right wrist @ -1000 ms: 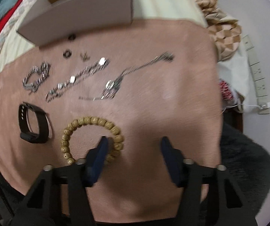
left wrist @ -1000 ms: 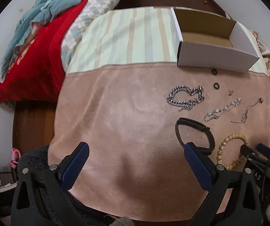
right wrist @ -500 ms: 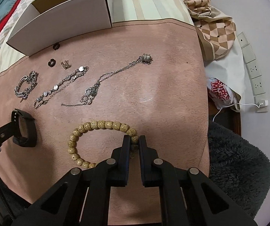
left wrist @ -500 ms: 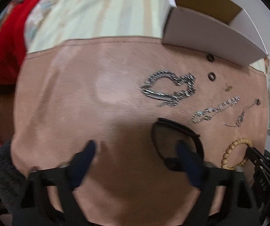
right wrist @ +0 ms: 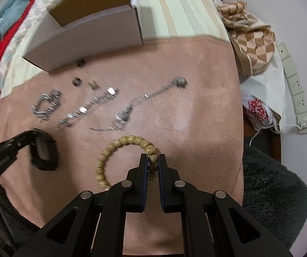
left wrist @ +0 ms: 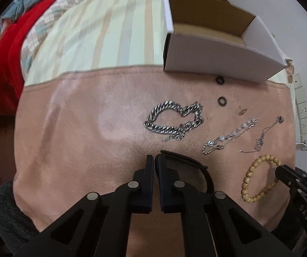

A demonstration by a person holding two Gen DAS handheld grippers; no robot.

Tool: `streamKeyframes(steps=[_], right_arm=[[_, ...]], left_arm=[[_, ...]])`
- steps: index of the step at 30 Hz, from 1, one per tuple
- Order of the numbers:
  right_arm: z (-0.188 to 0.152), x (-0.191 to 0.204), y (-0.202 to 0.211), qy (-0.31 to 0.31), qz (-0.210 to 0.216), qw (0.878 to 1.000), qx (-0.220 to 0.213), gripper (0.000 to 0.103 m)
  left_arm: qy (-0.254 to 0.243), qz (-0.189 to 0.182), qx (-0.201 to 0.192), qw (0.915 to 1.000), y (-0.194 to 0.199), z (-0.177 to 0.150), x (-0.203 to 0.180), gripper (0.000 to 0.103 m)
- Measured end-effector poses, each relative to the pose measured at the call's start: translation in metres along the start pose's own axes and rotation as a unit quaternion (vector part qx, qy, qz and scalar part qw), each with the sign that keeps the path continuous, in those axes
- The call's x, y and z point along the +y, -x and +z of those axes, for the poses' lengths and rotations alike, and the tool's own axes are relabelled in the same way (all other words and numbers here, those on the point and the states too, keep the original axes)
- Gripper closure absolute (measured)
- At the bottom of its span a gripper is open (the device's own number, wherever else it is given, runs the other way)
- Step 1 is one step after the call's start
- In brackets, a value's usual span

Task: Organize jewelry
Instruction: 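Grasp the black watch band with the left tool while the right tool grasps the wooden bead bracelet, then lift the black watch band with the left tool while the right tool lifts the bead bracelet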

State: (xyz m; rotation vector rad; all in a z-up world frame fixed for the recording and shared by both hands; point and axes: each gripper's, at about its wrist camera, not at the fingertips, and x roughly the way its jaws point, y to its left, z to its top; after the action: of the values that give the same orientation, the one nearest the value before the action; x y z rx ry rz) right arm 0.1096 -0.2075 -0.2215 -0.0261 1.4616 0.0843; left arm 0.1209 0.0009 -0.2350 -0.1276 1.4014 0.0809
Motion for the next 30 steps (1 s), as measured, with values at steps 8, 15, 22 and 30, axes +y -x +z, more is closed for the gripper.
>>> streamKeyframes(steps=[8, 15, 22, 30], right_arm=[[0.008, 0.026, 0.064, 0.028, 0.037, 0.997, -0.065, 0.094], [0.036, 0.035, 0.108, 0.036, 0.051, 0.992, -0.112, 0.094], [0.037, 0.025, 0.097, 0.02, 0.051, 0.994, -0.1, 0.094], [0.023, 0.01, 0.078, 0.006, 0.038, 0.996, -0.082, 0.094]], left_arm=[[-0.008, -0.031, -0.048, 0.9984, 0.057, 0.018, 0.005, 0.102], [0.043, -0.099, -0.028, 0.9937, 0.047, 0.024, 0.039, 0.092], [0.091, -0.117, 0.024, 0.9887, 0.002, 0.007, 0.052, 0.036], [0.008, -0.064, 0.007, 0.9979, -0.017, 0.006, 0.017, 0.05]])
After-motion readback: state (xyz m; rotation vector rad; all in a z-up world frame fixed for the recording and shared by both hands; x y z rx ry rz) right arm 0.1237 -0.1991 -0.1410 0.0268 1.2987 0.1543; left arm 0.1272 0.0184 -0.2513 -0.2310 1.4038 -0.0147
